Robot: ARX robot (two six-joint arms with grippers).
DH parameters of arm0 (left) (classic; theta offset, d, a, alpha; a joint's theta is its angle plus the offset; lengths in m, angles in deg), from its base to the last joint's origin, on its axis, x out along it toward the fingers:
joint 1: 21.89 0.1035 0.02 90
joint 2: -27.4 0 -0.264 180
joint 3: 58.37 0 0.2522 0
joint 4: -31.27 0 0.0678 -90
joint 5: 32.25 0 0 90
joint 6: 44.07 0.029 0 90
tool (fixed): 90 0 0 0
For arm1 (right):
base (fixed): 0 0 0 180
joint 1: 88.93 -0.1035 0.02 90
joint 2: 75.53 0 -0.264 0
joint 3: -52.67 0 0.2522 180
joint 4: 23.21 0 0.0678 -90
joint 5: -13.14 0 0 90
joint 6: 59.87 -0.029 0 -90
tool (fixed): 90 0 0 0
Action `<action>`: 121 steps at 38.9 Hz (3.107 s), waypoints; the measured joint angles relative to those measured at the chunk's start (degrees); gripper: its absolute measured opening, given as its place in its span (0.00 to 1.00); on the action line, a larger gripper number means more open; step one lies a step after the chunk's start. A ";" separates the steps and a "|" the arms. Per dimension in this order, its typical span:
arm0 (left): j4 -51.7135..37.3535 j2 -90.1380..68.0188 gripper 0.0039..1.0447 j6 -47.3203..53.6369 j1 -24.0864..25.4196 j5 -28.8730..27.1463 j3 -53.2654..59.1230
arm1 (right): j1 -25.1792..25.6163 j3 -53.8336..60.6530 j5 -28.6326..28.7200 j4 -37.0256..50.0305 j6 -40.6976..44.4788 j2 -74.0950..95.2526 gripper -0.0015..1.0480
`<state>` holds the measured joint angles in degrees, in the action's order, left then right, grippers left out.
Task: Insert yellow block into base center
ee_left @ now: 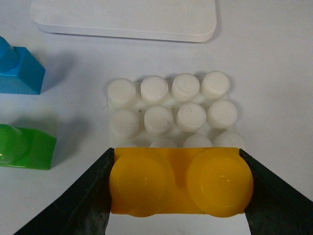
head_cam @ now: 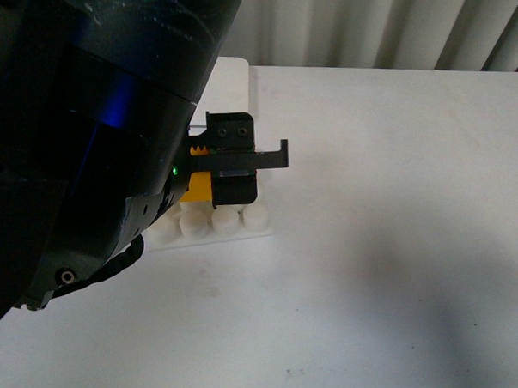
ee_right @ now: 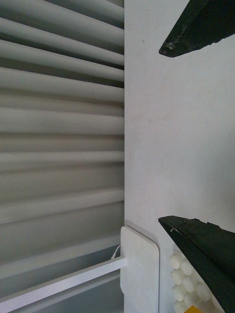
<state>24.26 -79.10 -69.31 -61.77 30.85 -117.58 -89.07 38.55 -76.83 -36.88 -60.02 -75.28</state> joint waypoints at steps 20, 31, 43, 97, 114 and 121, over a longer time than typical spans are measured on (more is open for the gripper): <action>-0.85 -5.68 0.62 -0.04 0.92 0.77 -3.87 | 0.00 0.00 0.00 0.00 0.00 0.00 0.91; -0.92 -7.67 0.62 0.11 0.92 1.53 -4.94 | 0.00 0.00 0.00 0.00 0.00 0.00 0.91; -1.03 -9.38 0.62 0.13 0.94 1.92 -6.36 | 0.00 0.00 0.00 0.00 0.00 0.00 0.91; -0.52 -12.66 0.62 -1.73 0.74 1.75 -8.74 | 0.00 0.00 0.00 0.00 0.00 0.00 0.91; -0.61 -14.29 0.62 -1.73 0.70 1.79 -9.22 | 0.00 0.00 -0.02 0.00 0.00 0.00 0.91; -0.96 -14.38 0.62 -1.73 0.66 1.70 -9.09 | 0.00 0.00 -0.02 0.00 0.00 0.00 0.91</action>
<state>23.30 -93.48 -71.03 -61.11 32.56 -126.68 -89.07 38.55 -76.85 -36.88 -60.02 -75.28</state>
